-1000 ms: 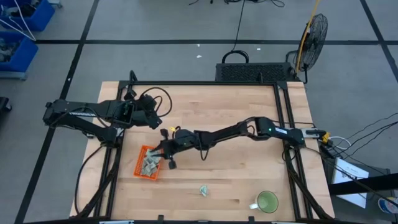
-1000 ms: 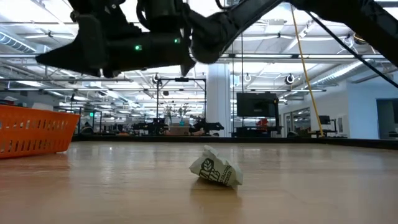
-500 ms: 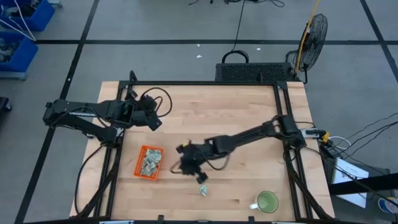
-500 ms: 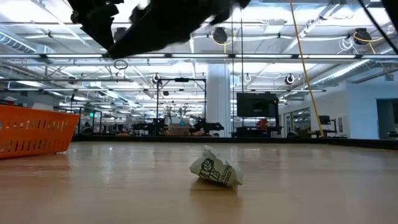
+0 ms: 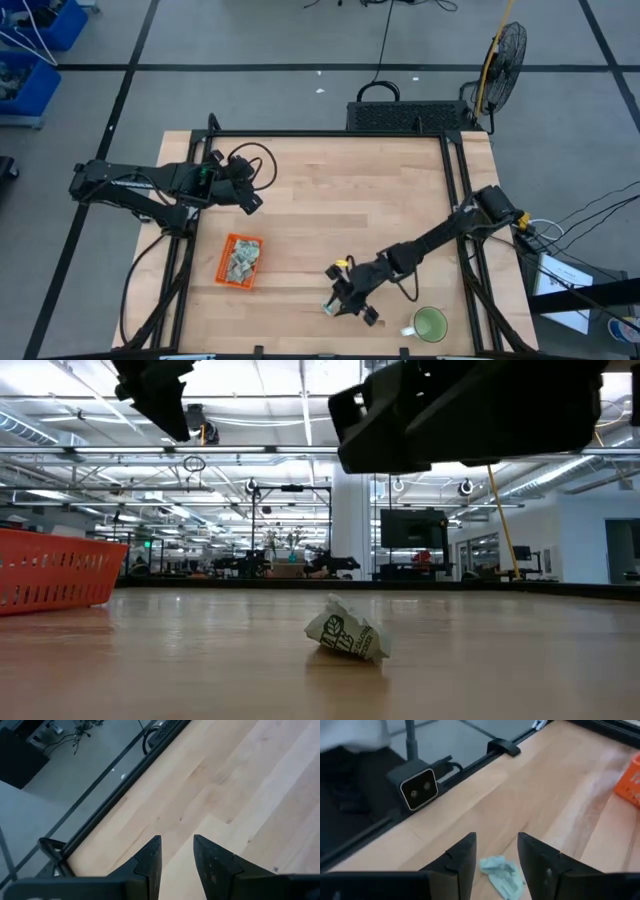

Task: Pick and place Stevia / Truvia into bins
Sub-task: Put the white stevia packet into the orange bin

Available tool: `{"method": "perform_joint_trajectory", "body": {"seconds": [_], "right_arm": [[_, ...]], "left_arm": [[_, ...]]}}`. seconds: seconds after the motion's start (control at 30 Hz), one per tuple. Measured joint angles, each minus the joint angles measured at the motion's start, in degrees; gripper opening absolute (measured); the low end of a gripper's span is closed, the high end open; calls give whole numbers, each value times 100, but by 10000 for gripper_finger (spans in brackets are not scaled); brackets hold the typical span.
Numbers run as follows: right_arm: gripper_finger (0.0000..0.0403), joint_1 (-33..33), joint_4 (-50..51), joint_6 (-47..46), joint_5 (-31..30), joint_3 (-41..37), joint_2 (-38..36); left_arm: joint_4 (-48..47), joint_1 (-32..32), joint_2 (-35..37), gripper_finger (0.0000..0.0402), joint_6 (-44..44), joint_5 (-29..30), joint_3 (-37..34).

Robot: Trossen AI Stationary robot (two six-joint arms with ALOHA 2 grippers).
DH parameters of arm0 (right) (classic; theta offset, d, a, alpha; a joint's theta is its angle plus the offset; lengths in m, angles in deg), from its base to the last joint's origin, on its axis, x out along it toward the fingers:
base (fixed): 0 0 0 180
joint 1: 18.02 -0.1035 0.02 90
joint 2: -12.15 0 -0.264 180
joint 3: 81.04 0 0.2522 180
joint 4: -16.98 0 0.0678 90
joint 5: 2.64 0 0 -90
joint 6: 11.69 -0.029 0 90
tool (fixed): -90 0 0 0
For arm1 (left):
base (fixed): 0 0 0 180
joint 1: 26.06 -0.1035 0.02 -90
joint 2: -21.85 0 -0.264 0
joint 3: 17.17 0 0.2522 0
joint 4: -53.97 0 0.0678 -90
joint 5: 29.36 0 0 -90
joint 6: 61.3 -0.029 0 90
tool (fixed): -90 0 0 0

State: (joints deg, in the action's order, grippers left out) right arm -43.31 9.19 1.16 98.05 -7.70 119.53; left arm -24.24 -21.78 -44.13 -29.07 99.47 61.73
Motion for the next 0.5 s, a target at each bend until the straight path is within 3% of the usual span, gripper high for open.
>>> {"method": "perform_joint_trajectory", "body": {"seconds": [0.5], "right_arm": [[139, 434, -562, -510, 13, -125, 859]], "left_arm": [[499, 0, -2, 120, -91, -32, 0]]}}
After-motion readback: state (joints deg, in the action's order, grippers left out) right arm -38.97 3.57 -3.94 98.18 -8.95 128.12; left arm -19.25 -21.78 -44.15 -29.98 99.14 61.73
